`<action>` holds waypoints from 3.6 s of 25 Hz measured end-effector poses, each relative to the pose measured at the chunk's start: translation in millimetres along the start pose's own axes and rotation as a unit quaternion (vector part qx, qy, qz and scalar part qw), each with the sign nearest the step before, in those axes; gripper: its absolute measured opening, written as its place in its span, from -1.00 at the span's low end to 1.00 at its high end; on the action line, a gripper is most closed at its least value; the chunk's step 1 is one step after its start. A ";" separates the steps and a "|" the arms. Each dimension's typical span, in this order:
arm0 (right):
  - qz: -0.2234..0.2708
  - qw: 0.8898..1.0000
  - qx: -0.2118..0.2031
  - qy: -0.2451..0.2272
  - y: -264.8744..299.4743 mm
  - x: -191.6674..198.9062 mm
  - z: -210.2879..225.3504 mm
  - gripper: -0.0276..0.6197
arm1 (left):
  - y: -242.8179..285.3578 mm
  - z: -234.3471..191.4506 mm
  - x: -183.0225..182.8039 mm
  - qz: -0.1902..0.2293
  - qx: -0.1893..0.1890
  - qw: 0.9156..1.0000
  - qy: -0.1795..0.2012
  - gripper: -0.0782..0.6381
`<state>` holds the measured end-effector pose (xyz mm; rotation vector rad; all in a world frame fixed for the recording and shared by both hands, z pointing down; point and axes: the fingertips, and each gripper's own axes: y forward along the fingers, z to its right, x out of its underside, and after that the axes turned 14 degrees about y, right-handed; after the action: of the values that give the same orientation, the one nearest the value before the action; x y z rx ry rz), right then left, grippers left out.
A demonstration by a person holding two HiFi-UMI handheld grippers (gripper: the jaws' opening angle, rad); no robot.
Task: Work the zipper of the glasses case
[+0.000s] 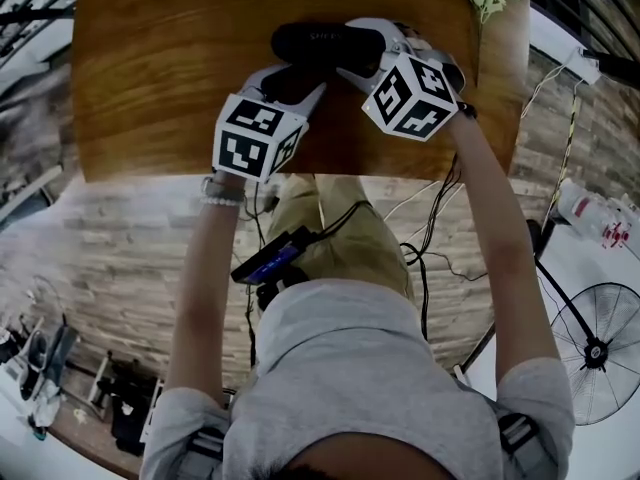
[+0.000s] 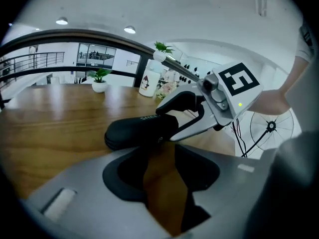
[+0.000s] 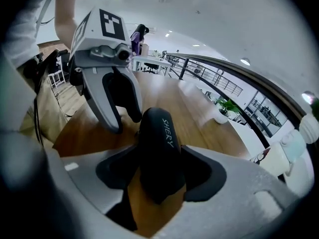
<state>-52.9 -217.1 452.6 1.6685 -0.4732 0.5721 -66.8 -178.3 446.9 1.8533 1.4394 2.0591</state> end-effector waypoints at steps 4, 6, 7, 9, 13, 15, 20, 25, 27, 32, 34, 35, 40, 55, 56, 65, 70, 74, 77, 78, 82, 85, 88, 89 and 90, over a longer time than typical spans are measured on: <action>0.002 1.000 -0.001 -0.001 0.4 -1.1 -1.0 -0.10 | 9.1 -0.3 6.2 -0.009 0.015 0.999 -0.033 -0.30; 0.002 1.000 0.000 -0.001 0.1 -1.0 -1.3 -0.10 | 12.3 -0.6 6.3 -0.007 0.022 0.999 -0.045 -0.35; 0.002 1.000 0.000 -0.002 0.0 -1.1 -1.3 -0.10 | 13.3 -0.8 6.1 -0.005 0.025 0.998 -0.050 -0.36; 0.002 1.000 0.001 -0.004 -0.1 -1.3 -1.7 -0.10 | 13.8 -1.5 6.7 0.000 0.030 0.998 -0.059 -0.39; 0.001 1.000 0.003 -0.008 -0.2 -0.6 -2.5 -0.11 | 16.7 1.2 8.0 0.003 0.045 0.996 -0.076 -0.38; 0.002 1.000 0.003 -0.008 0.0 -0.9 -2.6 -0.11 | 17.4 1.6 6.9 0.008 0.047 0.995 -0.082 -0.37; 0.002 1.000 0.007 -0.014 -0.4 0.0 -4.3 -0.11 | 17.0 2.1 5.2 0.015 0.044 0.995 -0.083 -0.48; 0.002 1.000 0.011 -0.018 -0.2 0.7 -4.7 -0.11 | 17.1 0.4 4.7 0.015 0.031 0.996 -0.078 -0.64; 0.002 1.000 0.013 -0.020 -0.3 0.7 -5.0 -0.11 | 16.4 -0.2 4.2 0.014 0.023 0.997 -0.072 -0.72; 0.000 0.999 0.020 -0.025 -0.4 0.4 -6.2 -0.11 | 15.9 2.5 3.5 0.011 0.016 0.998 -0.059 -0.72; 0.000 0.999 0.022 -0.026 -0.7 0.5 -6.2 -0.11 | 17.0 4.3 2.2 0.014 0.020 0.998 -0.060 -0.70; -0.001 0.999 0.023 -0.027 -0.8 0.6 -6.2 -0.11 | 17.9 5.9 1.6 0.015 0.024 0.998 -0.062 -0.62; -0.002 0.999 0.024 -0.027 -0.6 0.2 -6.7 -0.11 | 21.8 7.9 2.5 0.015 0.022 0.997 -0.074 -0.53; -0.016 0.993 0.079 -0.088 0.8 5.5 -13.5 -0.14 | 17.0 0.0 11.1 0.000 -0.041 0.996 -0.086 -0.73; -0.018 0.992 0.083 -0.097 1.1 6.4 -14.0 -0.14 | 16.3 -1.0 12.1 -0.002 -0.045 0.996 -0.083 -0.73; -0.019 0.987 0.097 -0.127 2.2 10.1 -14.4 -0.16 | 2.8 -23.5 23.4 -0.009 -0.075 0.992 -0.104 -0.73; -0.016 0.986 0.099 -0.130 2.1 10.6 -13.8 -0.17 | -6.4 -43.4 31.1 -0.014 -0.101 0.988 -0.115 -0.72; -0.016 0.986 0.102 -0.134 2.1 11.4 -13.7 -0.17 | -11.5 -60.0 35.4 -0.015 -0.125 0.985 -0.114 -0.71; -0.016 0.985 0.104 -0.133 2.5 11.2 -13.7 -0.17 | -10.5 -62.1 36.2 -0.023 -0.140 0.986 -0.087 -0.71; -0.015 0.985 0.106 -0.132 2.5 11.1 -13.5 -0.16 | -9.7 -61.6 36.7 -0.029 -0.145 0.986 -0.076 -0.71; -0.007 0.985 0.122 -0.119 3.5 10.5 -13.6 -0.13 | -7.7 -56.0 37.7 -0.031 -0.128 0.989 -0.071 -0.48; 0.004 0.988 0.126 -0.091 2.6 9.0 -17.4 -0.11 | -11.8 -50.7 35.8 -0.025 -0.115 0.991 -0.063 -0.35; 0.015 0.992 0.119 -0.050 -4.1 7.7 -23.0 -0.10 | -21.7 -48.5 32.5 -0.019 -0.117 0.992 -0.045 -0.32; 0.020 0.992 0.118 -0.032 -7.6 7.4 -24.2 -0.10 | -25.9 -48.6 30.9 -0.015 -0.120 0.992 -0.042 -0.32; 0.027 0.993 0.117 -0.013 -12.0 7.0 -24.8 -0.10 | -30.4 -49.0 28.8 -0.009 -0.122 0.992 -0.041 -0.32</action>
<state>-42.8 -190.6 450.7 1.8930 -0.4857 0.6659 -130.4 -173.8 456.7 1.7973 1.1232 2.0182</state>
